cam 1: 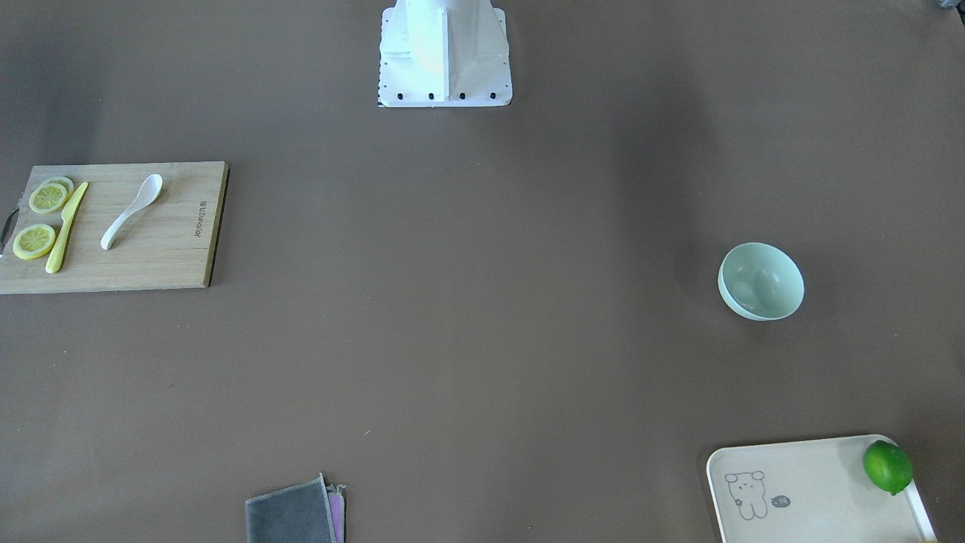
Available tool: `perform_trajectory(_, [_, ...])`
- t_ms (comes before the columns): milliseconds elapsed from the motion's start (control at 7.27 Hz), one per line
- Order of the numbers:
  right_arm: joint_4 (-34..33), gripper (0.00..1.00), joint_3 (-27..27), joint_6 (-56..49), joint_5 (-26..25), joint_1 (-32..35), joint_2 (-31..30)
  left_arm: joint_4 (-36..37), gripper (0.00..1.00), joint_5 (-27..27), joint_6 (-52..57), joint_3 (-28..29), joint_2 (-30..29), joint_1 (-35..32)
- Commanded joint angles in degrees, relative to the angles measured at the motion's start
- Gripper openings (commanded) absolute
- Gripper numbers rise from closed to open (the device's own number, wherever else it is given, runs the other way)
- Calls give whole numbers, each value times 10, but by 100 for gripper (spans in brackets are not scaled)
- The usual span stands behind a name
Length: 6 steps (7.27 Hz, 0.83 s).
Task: Place spoon in bowl
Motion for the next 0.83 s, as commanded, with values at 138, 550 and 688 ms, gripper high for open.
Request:
perform_trajectory(138, [75, 100, -5, 135, 19, -2, 17, -63, 99, -20, 0, 46, -66, 0])
perform_trajectory(550, [80, 100, -3, 298, 25, -70, 43, -162, 99, -74, -66, 117, -93, 55])
perform_trajectory(688, [114, 100, -4, 366, 4, -109, 49, -169, 99, -74, -68, 150, -107, 104])
